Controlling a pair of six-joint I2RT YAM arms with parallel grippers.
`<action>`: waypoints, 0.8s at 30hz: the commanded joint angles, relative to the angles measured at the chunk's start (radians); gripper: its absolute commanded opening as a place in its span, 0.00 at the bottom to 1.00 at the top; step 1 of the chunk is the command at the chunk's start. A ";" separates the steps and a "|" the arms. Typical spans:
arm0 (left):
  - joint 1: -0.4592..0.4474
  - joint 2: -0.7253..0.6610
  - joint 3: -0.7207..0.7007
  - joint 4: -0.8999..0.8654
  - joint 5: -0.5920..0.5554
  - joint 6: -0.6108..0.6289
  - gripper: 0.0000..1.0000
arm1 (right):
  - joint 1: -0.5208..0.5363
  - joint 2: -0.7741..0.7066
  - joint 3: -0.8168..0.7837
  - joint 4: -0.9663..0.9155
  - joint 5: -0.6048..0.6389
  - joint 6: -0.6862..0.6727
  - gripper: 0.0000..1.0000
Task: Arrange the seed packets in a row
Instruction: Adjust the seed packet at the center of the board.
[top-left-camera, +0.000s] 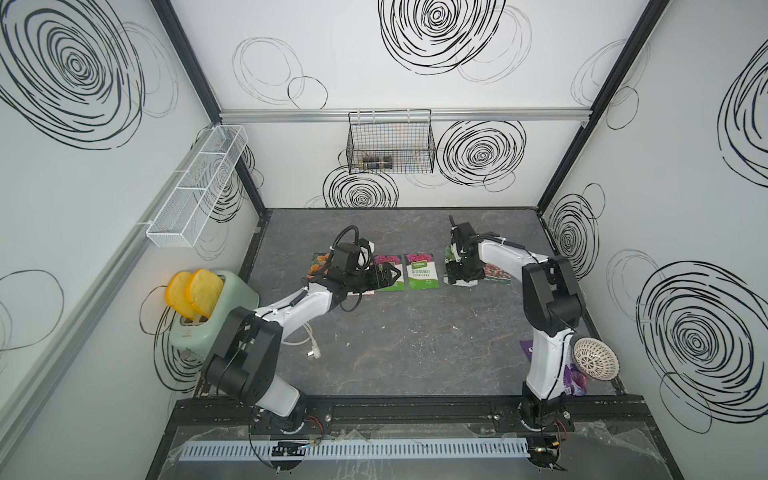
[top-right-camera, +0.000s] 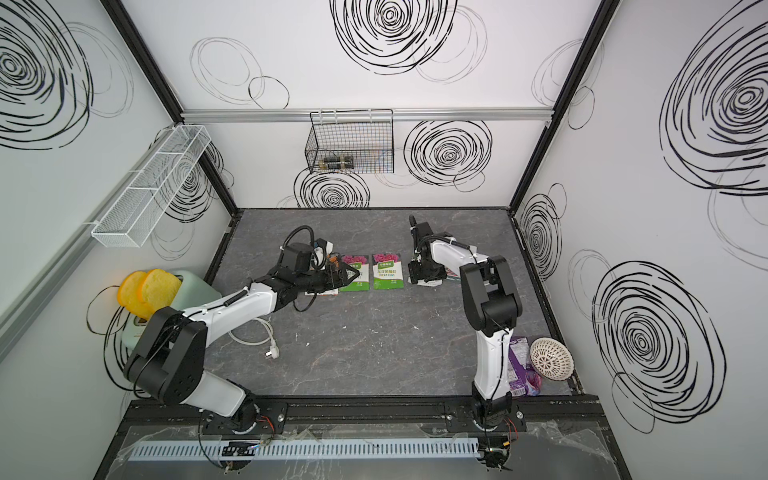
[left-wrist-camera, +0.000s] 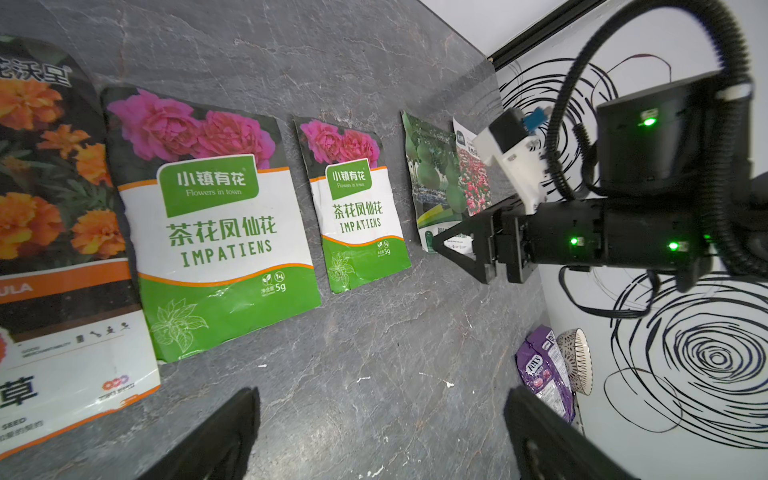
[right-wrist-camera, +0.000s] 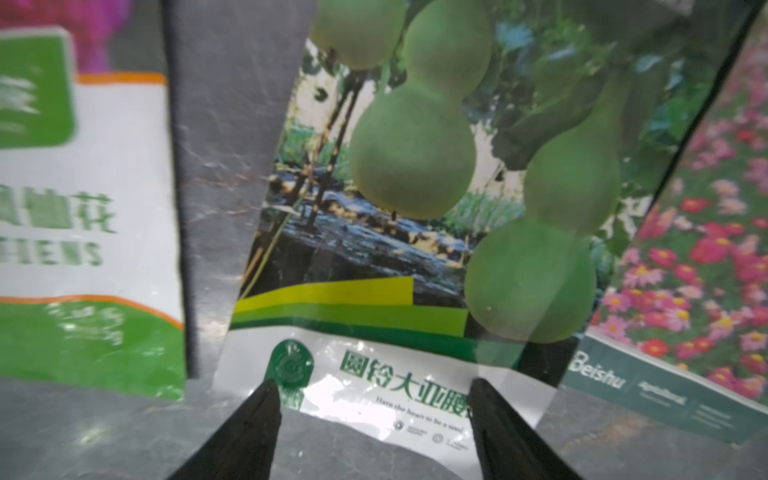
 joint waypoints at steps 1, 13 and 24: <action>0.021 -0.022 0.033 0.029 0.002 0.016 0.96 | 0.005 -0.061 0.066 0.029 -0.097 0.007 0.74; 0.070 -0.036 0.044 0.005 0.016 0.022 0.96 | -0.041 0.024 0.133 0.027 -0.218 0.134 0.74; 0.075 -0.016 0.050 0.011 0.032 0.016 0.96 | -0.135 0.132 0.238 0.123 -0.420 0.323 0.74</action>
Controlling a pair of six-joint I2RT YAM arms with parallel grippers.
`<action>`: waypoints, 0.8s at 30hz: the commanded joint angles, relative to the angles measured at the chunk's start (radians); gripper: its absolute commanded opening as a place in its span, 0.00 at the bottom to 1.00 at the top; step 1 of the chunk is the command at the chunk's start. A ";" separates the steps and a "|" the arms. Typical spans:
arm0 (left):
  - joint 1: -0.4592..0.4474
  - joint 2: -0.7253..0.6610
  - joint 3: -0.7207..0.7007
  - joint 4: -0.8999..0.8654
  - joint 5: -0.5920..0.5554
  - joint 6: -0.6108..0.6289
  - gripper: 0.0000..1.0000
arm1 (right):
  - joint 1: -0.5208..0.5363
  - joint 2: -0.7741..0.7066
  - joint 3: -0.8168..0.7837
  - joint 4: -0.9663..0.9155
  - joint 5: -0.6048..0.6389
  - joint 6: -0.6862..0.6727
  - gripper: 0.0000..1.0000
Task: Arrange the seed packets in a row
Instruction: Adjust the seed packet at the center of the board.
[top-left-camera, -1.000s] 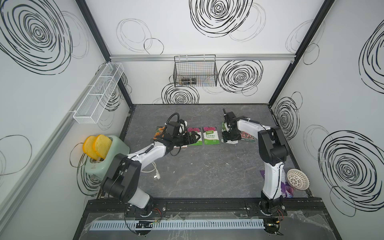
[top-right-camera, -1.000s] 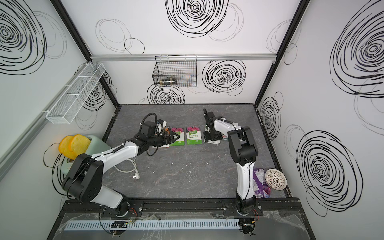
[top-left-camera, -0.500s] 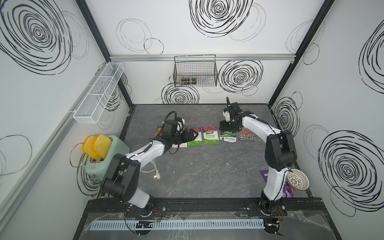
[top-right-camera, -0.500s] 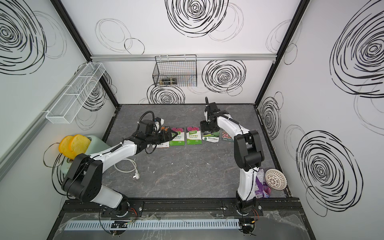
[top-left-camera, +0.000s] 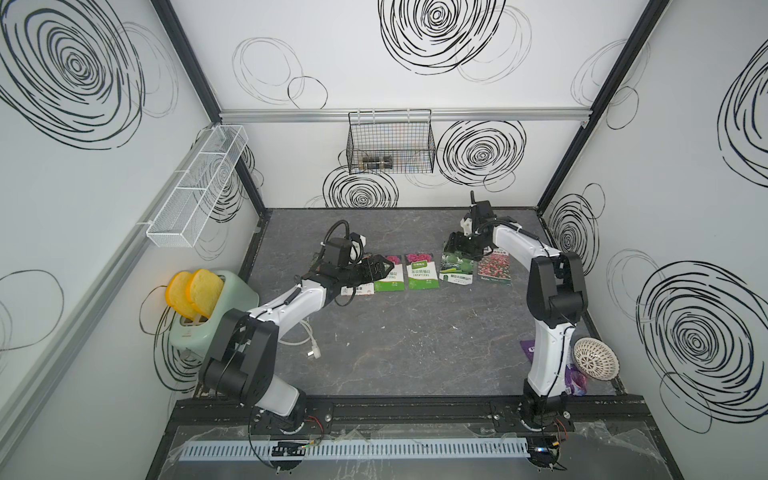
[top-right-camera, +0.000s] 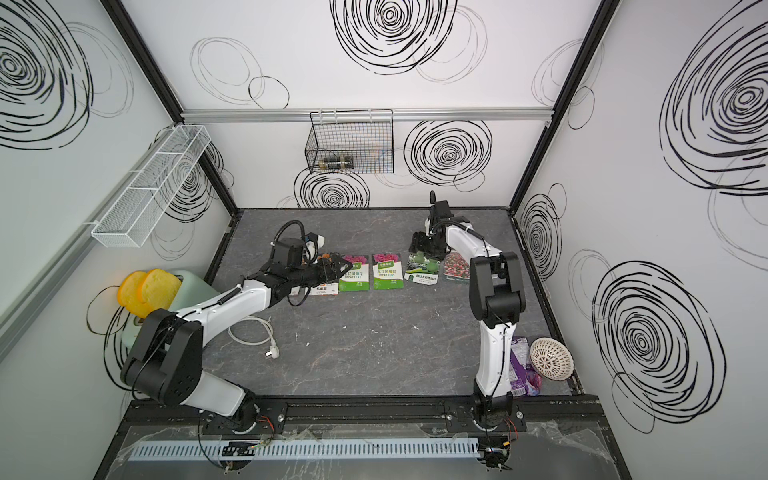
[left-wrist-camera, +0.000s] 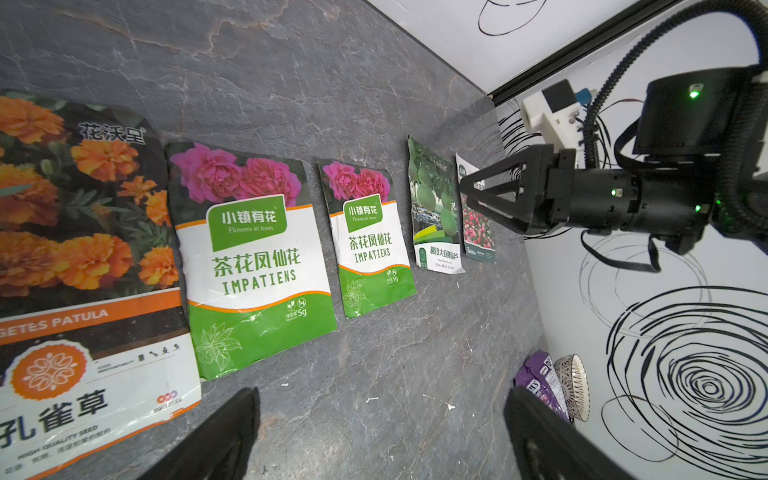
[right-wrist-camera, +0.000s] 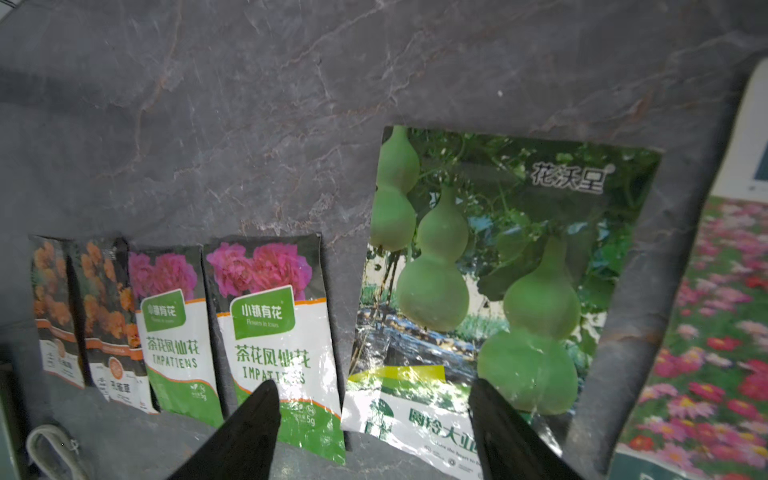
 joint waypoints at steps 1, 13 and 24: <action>0.012 -0.004 0.031 0.021 0.021 0.016 0.96 | -0.004 0.033 0.023 0.041 -0.069 0.074 0.74; 0.019 0.028 0.034 0.032 0.038 0.018 0.96 | -0.079 0.156 0.164 0.017 0.057 0.030 0.75; 0.018 0.065 0.058 0.035 0.058 0.018 0.96 | -0.111 0.194 0.190 -0.002 0.110 -0.003 0.75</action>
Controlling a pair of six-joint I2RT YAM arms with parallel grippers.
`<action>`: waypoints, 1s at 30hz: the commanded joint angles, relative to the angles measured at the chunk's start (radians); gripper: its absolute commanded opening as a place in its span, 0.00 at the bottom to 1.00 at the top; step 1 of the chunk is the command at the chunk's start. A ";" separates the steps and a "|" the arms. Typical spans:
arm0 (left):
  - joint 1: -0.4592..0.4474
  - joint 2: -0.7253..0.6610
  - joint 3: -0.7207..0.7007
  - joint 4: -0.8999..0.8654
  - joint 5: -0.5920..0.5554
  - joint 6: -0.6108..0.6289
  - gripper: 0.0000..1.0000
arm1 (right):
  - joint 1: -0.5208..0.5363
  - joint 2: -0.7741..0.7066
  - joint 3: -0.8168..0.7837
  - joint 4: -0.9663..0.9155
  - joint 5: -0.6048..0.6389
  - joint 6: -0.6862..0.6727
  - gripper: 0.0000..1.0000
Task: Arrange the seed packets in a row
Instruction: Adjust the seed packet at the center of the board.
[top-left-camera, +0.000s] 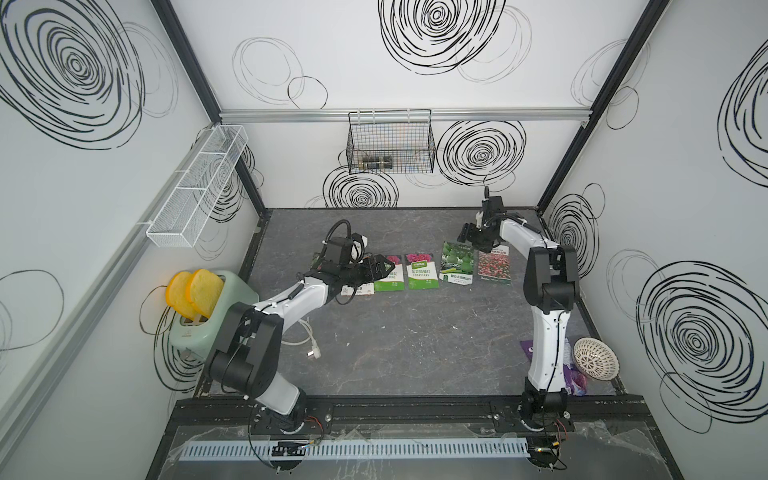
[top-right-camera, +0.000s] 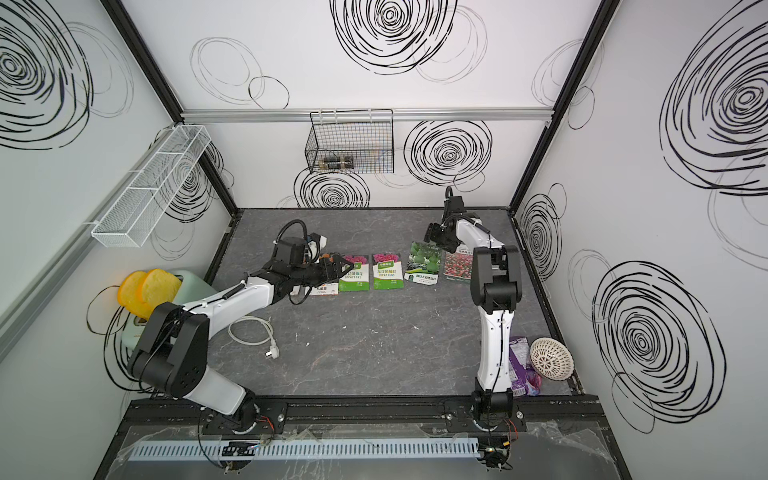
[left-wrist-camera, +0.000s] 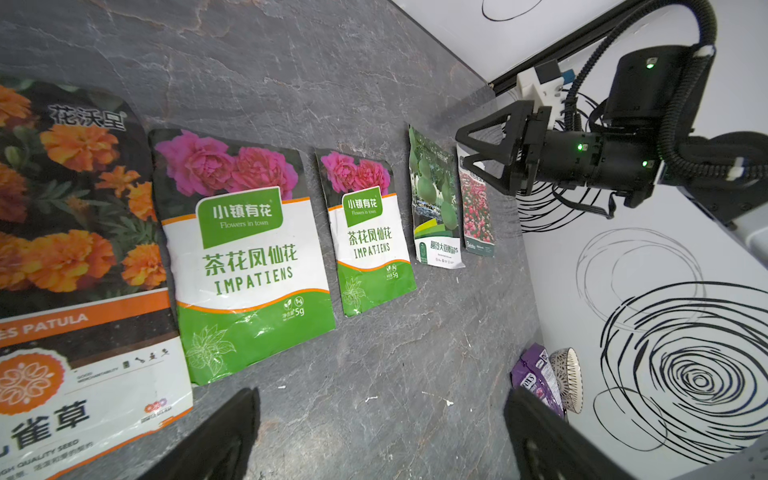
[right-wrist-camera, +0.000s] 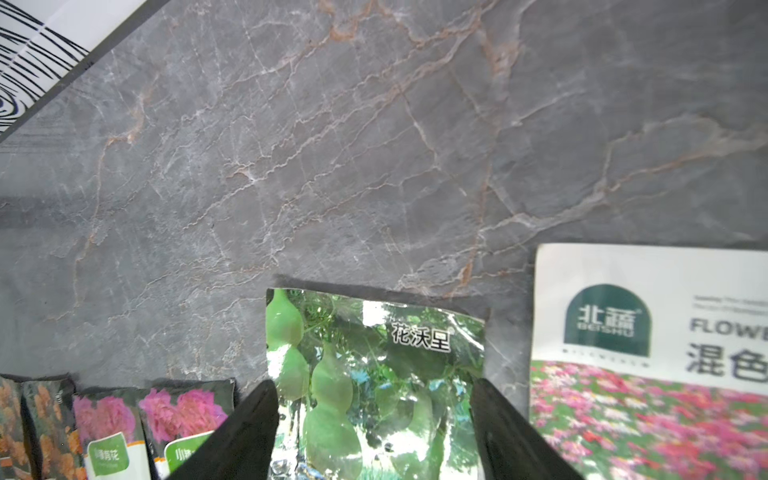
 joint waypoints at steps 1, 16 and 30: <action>0.011 0.019 0.039 0.034 0.018 0.018 0.96 | -0.006 0.024 0.025 -0.036 0.030 -0.022 0.75; 0.012 0.046 0.050 0.042 0.023 0.016 0.96 | -0.020 0.083 0.062 -0.051 0.030 -0.046 0.75; 0.011 0.070 0.065 0.053 0.023 0.005 0.96 | -0.002 0.146 0.170 -0.101 0.009 -0.060 0.76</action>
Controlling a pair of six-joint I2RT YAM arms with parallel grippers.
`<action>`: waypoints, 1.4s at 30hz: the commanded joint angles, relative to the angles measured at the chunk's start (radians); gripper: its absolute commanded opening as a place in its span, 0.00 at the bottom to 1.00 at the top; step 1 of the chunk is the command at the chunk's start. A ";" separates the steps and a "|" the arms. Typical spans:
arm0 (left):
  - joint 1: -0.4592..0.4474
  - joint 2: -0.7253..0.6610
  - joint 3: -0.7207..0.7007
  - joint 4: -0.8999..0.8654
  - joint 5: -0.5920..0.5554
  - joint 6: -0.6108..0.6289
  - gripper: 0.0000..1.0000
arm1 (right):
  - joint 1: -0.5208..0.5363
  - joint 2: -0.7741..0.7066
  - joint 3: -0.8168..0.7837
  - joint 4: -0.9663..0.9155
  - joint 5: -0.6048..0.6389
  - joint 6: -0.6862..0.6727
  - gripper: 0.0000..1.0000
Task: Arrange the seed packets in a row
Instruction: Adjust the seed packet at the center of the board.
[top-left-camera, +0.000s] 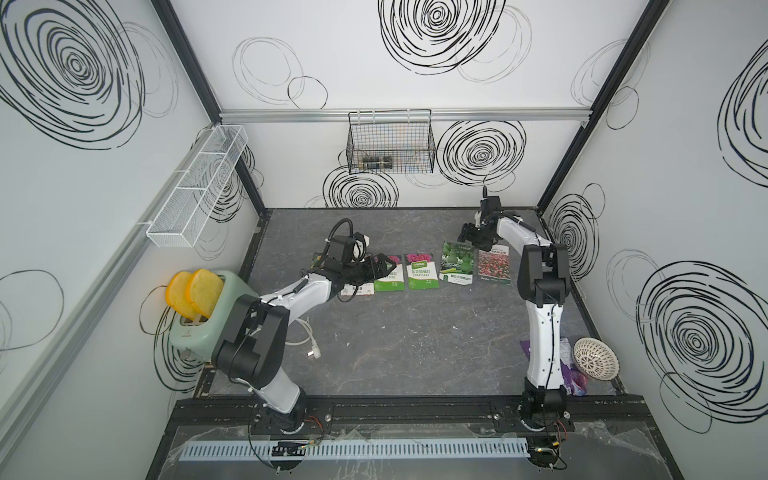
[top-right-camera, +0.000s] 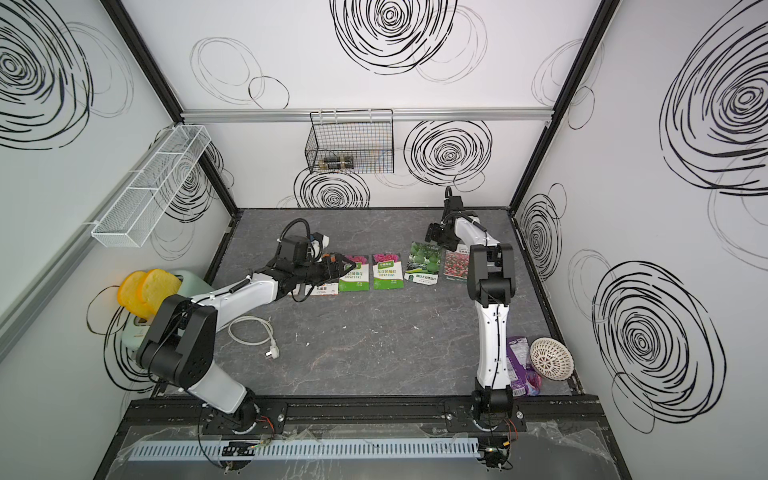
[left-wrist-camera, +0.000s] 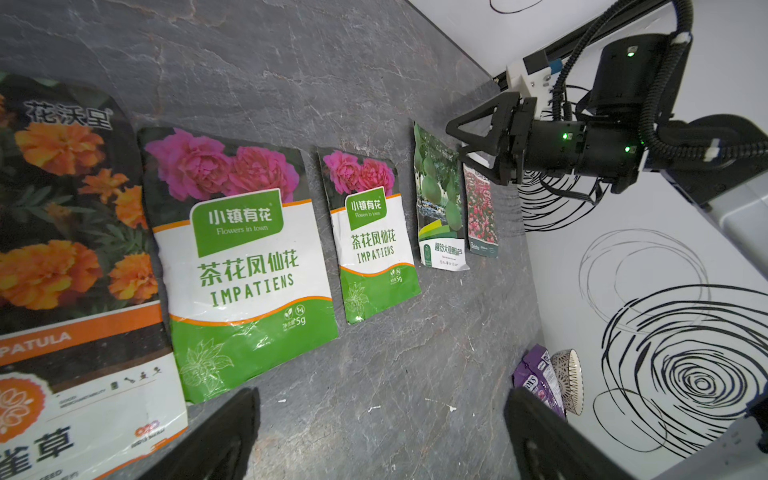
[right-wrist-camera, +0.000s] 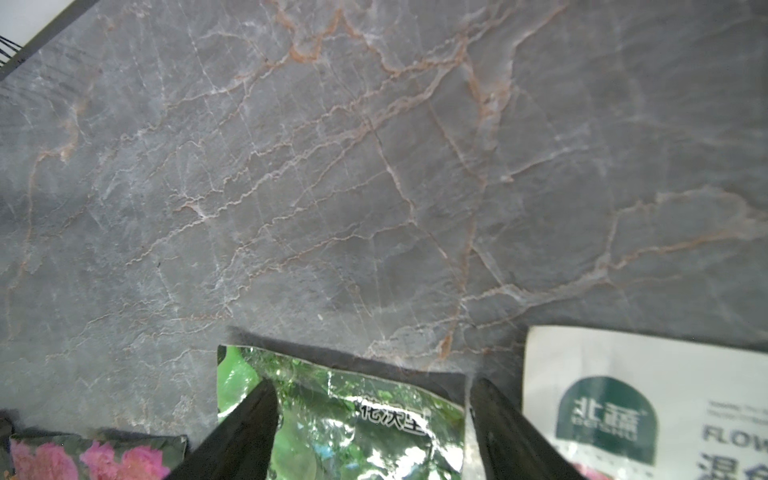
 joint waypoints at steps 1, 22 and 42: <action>0.009 0.012 0.035 0.046 0.011 0.006 0.96 | 0.015 0.018 0.021 -0.049 -0.007 -0.015 0.76; 0.011 0.015 0.043 0.038 0.021 0.014 0.96 | 0.034 0.038 0.093 -0.055 -0.026 -0.002 0.76; 0.007 0.020 0.047 0.044 0.018 0.012 0.96 | -0.235 -0.095 0.023 -0.026 -0.036 0.041 0.78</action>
